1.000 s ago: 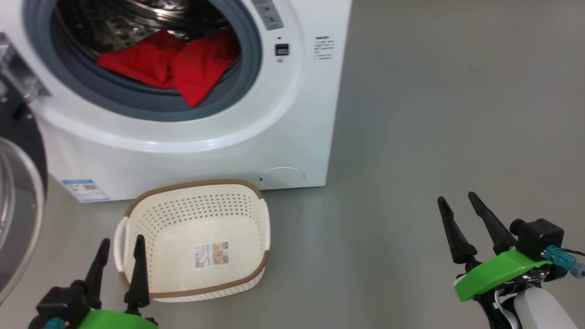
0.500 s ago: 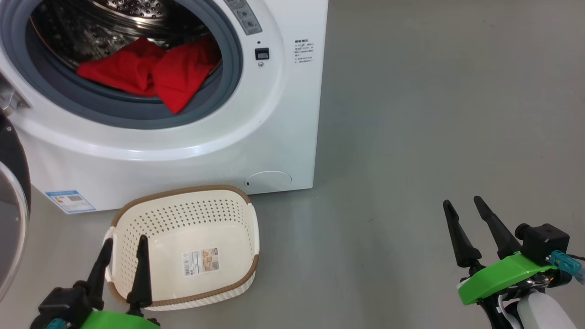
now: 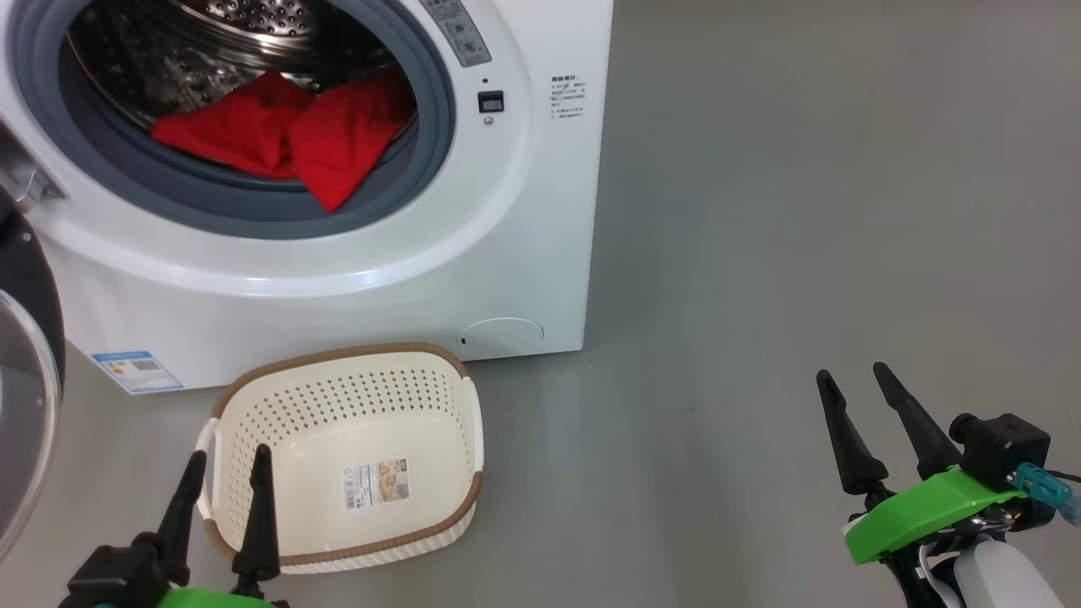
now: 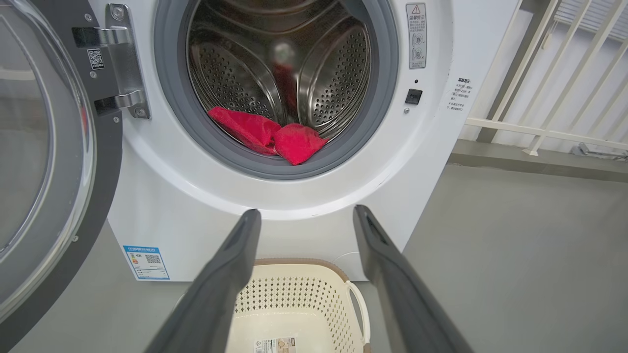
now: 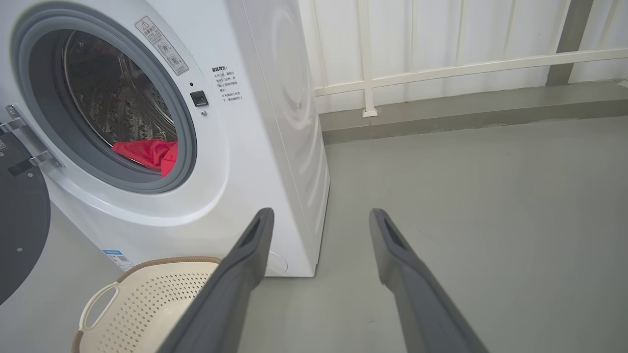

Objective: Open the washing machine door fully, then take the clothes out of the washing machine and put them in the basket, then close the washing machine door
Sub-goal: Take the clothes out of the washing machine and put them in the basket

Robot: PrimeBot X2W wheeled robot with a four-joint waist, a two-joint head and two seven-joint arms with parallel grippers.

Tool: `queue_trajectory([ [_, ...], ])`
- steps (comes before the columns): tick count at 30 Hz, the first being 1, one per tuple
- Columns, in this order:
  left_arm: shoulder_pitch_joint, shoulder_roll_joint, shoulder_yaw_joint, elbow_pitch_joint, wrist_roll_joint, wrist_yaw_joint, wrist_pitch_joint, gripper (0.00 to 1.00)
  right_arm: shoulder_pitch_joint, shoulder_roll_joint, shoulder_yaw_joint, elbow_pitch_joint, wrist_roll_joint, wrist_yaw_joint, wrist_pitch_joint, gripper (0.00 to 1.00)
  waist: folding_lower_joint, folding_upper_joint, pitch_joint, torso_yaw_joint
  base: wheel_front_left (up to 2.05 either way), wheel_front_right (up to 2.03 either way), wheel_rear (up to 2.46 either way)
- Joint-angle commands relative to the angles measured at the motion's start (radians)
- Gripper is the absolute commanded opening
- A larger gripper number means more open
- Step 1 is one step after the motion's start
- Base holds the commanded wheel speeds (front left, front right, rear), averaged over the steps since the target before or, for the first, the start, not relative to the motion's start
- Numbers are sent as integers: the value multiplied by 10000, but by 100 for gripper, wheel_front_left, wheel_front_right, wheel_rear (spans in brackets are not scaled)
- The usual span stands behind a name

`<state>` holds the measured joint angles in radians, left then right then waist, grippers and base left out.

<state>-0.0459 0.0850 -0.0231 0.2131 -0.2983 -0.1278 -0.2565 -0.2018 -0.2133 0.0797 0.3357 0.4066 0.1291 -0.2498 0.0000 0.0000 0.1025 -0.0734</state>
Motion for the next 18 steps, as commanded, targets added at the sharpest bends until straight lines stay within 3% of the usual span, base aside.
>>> queue_trajectory([
  [1, -139, 123, 311, -245, -67, -29, -53, 100, 15, -105, 189, -248, -104, 16, -120, 100, 0, 0, -4, 8, 0, 0, 0],
  [8, -99, 165, 228, -316, -173, -29, -53, 100, 45, -100, 247, -219, -99, 16, -120, 100, 0, 0, -51, 31, 42, -42, 0],
  [18, -247, 131, 356, -211, -131, -29, -53, 100, 22, -87, 286, -266, -89, 16, -120, 100, 0, 0, 54, 58, 134, -134, 0],
])
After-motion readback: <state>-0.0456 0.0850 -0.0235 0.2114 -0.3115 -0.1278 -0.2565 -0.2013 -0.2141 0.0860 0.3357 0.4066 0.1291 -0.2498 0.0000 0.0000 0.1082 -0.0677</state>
